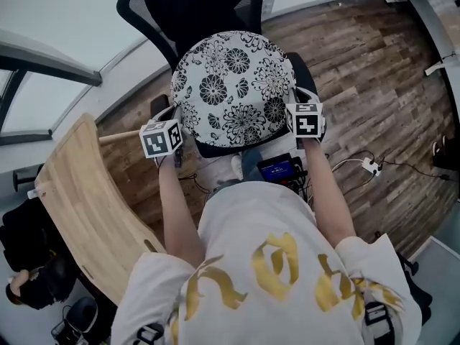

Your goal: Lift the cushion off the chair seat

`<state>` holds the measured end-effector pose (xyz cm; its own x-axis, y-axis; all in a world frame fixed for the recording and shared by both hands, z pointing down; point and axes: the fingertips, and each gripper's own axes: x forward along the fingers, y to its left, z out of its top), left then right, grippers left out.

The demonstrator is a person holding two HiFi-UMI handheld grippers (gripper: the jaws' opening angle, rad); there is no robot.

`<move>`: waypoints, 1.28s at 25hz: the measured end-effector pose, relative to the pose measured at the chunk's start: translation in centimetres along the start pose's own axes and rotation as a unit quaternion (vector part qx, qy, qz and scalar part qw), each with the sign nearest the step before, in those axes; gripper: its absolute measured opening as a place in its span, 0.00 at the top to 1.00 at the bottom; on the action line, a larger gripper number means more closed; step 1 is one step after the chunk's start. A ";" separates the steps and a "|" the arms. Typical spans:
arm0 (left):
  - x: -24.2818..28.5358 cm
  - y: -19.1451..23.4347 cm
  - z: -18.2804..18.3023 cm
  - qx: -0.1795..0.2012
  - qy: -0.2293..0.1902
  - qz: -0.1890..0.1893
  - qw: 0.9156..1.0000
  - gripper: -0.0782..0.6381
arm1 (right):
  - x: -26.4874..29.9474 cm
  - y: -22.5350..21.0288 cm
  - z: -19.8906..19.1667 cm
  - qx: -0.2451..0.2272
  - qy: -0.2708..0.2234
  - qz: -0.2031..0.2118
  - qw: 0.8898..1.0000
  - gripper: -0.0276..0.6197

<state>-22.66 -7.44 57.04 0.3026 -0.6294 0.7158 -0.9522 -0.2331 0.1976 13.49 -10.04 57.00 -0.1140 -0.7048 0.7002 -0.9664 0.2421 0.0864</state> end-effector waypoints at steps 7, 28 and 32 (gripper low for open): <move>-1.4 -1.0 0.9 0.004 -0.012 -0.003 1.000 0.86 | -2.4 -0.6 -0.2 -0.001 -0.016 0.005 1.000 0.93; -1.8 -0.9 1.0 0.016 -0.009 -0.016 1.000 0.86 | -4.1 -0.3 0.6 -0.001 -0.026 -0.011 1.000 0.93; -1.7 -0.7 0.8 0.013 -0.007 -0.018 1.000 0.86 | -4.0 -0.2 0.7 -0.008 -0.023 -0.012 1.000 0.93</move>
<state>-22.44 -6.77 55.17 0.3381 -0.6301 0.6991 -0.9390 -0.2756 0.2057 13.96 -7.73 53.71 -0.1012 -0.7410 0.6638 -0.9651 0.2351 0.1153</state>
